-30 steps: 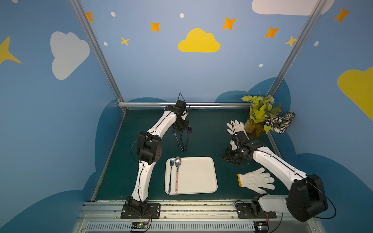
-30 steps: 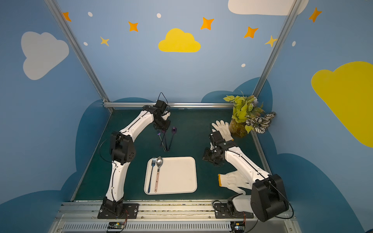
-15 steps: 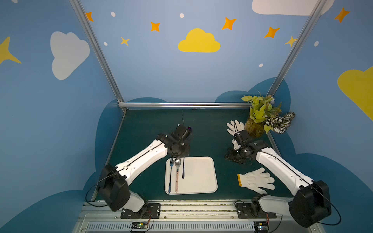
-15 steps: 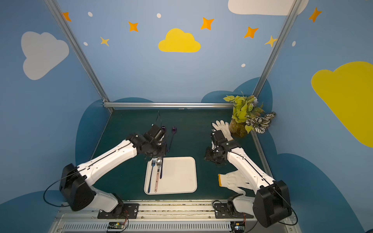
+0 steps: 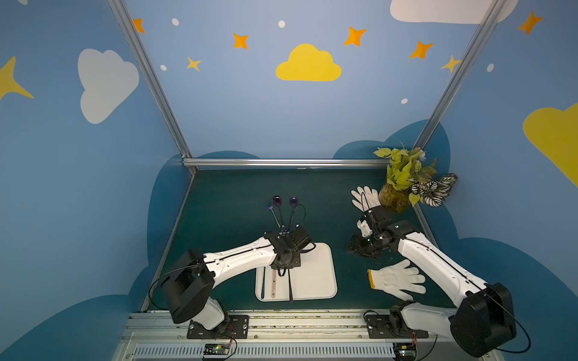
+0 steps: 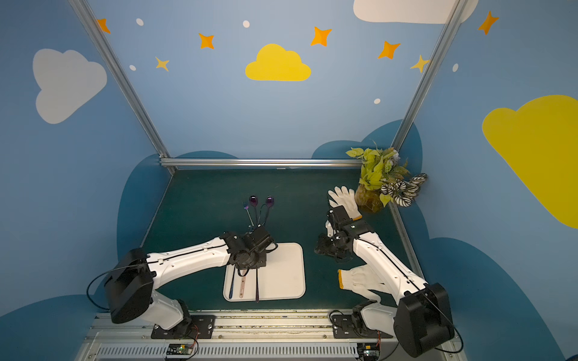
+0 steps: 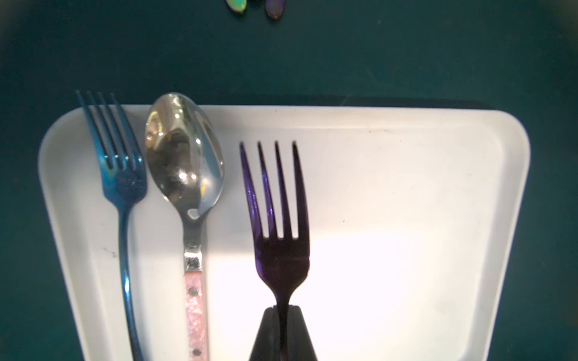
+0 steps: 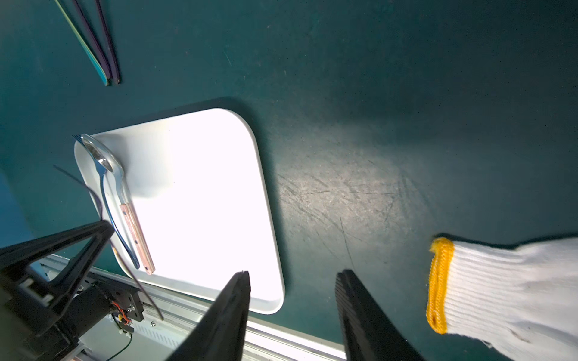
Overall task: Set the spoon and fork side by side
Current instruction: Place the fork on the tray.
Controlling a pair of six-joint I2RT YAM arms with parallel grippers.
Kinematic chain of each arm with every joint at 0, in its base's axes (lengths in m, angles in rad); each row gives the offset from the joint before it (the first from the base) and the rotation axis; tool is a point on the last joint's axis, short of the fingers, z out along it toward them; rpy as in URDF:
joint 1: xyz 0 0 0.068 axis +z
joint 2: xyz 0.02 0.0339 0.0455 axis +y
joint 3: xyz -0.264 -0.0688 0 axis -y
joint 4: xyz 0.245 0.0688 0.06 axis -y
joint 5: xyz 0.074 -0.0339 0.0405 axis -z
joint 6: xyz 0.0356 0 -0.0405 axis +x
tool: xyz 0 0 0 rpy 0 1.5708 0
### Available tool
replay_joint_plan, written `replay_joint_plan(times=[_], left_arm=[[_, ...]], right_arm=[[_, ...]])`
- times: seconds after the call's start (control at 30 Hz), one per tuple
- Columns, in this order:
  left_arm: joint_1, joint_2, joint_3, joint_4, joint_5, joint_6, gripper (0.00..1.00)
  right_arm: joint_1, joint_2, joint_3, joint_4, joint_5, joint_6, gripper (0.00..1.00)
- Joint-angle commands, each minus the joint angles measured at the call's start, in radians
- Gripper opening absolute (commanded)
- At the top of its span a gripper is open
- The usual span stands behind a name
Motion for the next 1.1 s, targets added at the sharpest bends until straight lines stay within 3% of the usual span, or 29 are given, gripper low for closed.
replay_joint_plan(times=[0.0,0.43,1.07], left_arm=[[0.010,0.023,0.040,0.037,-0.002,0.051,0.03],[0.064,0.096,0.053,0.032,0.077,0.137,0.03],[0.073,0.132,0.033,0.011,0.054,0.071,0.06]], right_arm=[[-0.004,-0.034,-0.020,-0.021,-0.016,-0.013,0.50],[-0.005,-0.050,-0.051,-0.014,-0.011,0.002,0.50],[-0.006,-0.060,-0.068,-0.013,-0.006,0.007,0.50]])
